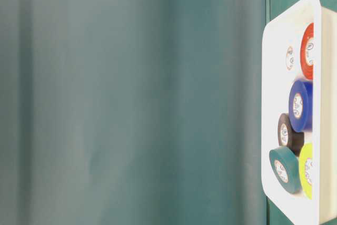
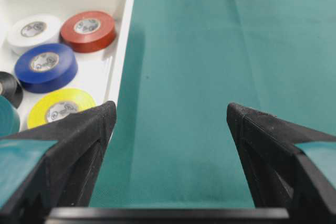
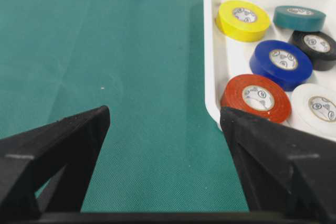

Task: Put the tape alternately from left to right into the white case.

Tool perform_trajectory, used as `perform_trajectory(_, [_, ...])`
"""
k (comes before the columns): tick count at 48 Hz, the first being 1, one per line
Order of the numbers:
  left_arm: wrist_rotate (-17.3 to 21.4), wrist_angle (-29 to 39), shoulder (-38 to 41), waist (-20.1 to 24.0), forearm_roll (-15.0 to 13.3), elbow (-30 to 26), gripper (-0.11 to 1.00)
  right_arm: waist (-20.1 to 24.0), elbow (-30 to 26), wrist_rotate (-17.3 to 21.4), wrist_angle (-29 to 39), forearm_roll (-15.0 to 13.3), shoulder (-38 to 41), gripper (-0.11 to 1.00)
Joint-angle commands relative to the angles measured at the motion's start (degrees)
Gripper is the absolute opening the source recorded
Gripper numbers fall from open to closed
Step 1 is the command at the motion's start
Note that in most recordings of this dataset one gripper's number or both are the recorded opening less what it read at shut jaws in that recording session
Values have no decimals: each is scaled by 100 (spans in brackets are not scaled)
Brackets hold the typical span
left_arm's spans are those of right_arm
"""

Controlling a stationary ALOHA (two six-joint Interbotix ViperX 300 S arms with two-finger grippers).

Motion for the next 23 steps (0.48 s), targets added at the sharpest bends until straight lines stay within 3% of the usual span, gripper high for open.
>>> perform_trajectory(1, [0,-53,35,-9,18,-70,91,-9,-53,0,-53,9,35,75])
perform_trajectory(23, [9,-62,44,-9,18,-70,91,-9,-53,0,-53,9,53,75])
